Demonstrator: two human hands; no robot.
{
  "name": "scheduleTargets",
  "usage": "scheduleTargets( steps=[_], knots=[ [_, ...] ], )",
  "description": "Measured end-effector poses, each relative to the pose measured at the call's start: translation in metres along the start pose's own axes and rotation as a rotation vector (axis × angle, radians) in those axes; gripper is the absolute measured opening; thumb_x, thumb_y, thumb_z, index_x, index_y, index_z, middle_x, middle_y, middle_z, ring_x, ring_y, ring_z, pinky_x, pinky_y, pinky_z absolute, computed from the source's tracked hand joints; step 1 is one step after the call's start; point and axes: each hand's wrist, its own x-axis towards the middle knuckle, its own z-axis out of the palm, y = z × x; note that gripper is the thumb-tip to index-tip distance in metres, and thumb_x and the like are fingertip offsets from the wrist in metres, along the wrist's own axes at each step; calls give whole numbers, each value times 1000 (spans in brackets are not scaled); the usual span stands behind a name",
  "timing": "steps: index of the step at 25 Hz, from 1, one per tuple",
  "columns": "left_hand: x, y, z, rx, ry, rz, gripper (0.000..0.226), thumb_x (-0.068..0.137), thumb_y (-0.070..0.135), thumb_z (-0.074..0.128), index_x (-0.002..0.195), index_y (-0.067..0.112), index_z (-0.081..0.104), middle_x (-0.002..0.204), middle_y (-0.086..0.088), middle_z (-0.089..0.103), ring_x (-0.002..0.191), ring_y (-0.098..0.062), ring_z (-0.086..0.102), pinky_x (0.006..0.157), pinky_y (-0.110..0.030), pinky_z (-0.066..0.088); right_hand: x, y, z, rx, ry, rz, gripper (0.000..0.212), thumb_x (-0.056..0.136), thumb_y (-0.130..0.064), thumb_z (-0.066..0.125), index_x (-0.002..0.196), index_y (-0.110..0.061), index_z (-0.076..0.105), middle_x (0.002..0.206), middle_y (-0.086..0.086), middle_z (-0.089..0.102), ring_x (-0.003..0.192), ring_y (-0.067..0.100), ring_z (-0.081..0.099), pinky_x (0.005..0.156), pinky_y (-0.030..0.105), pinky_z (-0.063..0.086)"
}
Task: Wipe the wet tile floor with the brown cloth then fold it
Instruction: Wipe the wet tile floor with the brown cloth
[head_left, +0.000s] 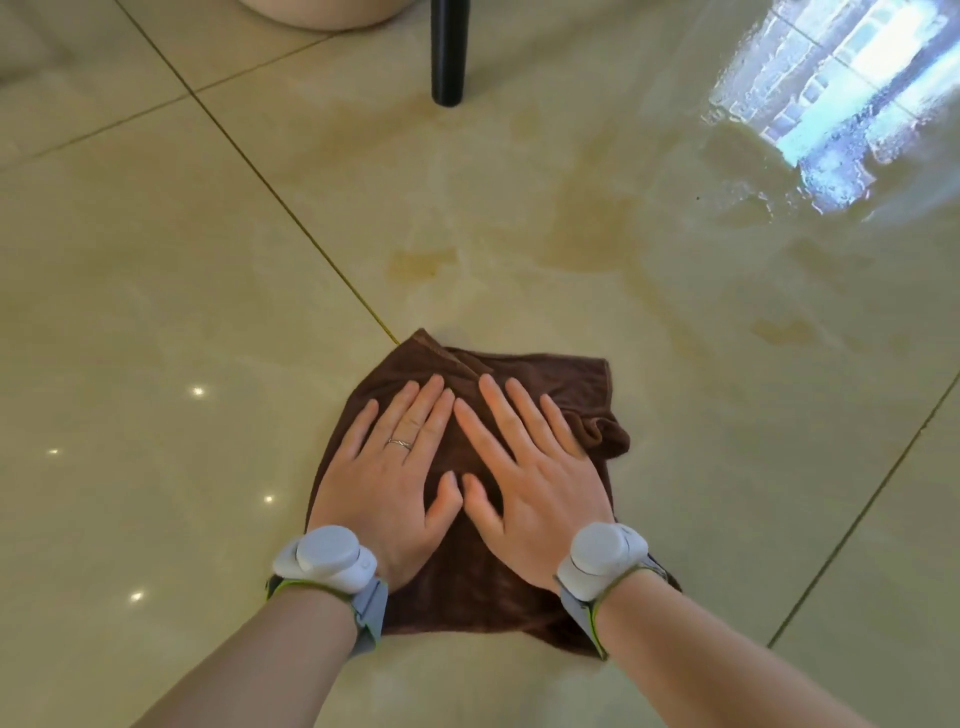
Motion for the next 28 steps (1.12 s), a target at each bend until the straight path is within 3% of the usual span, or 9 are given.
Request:
scheduleTargets(
  steps=[5,14,22,28],
  knots=[
    [45,-15,-5,-5,24,-15,71,98,47,31,163,23,17,170,9,10,156,-8,7,127,-42,15,51,24,-12,-38,10,-47,68,102,-55,32,165,-34,14,174,-1,6,161,21,4,130,45,10],
    [178,-49,-8,-39,199,-235,64,100,38,23,161,21,24,168,7,20,155,-10,15,127,-39,11,209,64,-29,-59,93,-113,66,101,-51,29,164,-32,22,173,3,15,159,26,14,129,48,13],
    [174,-49,-13,-36,178,-221,66,98,40,18,161,21,24,168,8,20,155,-10,14,127,-39,10,200,57,-28,-62,110,-97,65,103,-48,24,164,-30,20,173,3,15,159,26,13,130,47,10],
    [81,-61,-21,-26,66,-97,69,98,46,27,162,23,18,169,10,12,156,-7,7,127,-39,10,121,6,-20,-50,33,-113,67,104,-52,28,165,-28,15,174,3,8,160,25,6,130,46,7]
  ],
)
